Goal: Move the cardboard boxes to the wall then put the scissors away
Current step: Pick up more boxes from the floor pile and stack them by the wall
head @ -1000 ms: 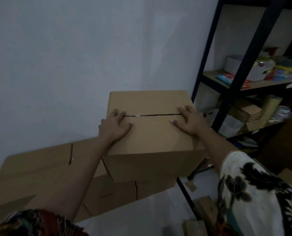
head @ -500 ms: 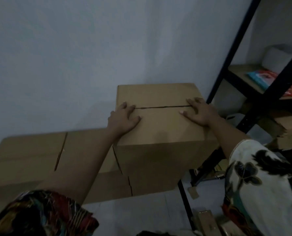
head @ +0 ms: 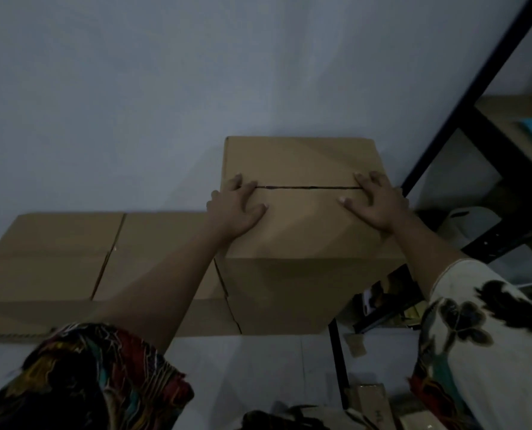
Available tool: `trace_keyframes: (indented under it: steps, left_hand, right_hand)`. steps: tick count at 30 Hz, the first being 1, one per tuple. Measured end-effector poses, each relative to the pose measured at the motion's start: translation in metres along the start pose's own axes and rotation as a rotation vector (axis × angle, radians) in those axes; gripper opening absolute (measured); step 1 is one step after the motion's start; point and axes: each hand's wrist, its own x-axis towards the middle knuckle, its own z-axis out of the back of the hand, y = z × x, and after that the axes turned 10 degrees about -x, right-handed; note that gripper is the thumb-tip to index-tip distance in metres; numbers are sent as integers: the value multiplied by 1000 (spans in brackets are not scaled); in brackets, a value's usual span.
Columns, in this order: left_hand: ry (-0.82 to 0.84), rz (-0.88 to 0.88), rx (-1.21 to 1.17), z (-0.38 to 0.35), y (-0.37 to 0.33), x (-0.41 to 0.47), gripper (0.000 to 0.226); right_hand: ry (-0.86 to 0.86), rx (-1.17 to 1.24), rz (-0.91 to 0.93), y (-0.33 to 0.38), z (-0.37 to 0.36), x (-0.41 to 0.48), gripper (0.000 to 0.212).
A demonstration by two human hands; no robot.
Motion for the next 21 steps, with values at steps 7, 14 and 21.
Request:
trace_keyframes:
  steps: [7, 14, 21]
  left_hand:
    - [-2, 16, 20, -14, 7, 16, 86]
    - [22, 28, 34, -14, 22, 23, 90]
    - [92, 119, 262, -13, 4, 22, 70]
  right_hand:
    - [24, 6, -17, 1, -13, 14, 88]
    - [16, -42, 6, 15, -20, 26, 87]
    - [66, -110, 15, 18, -22, 26, 86]
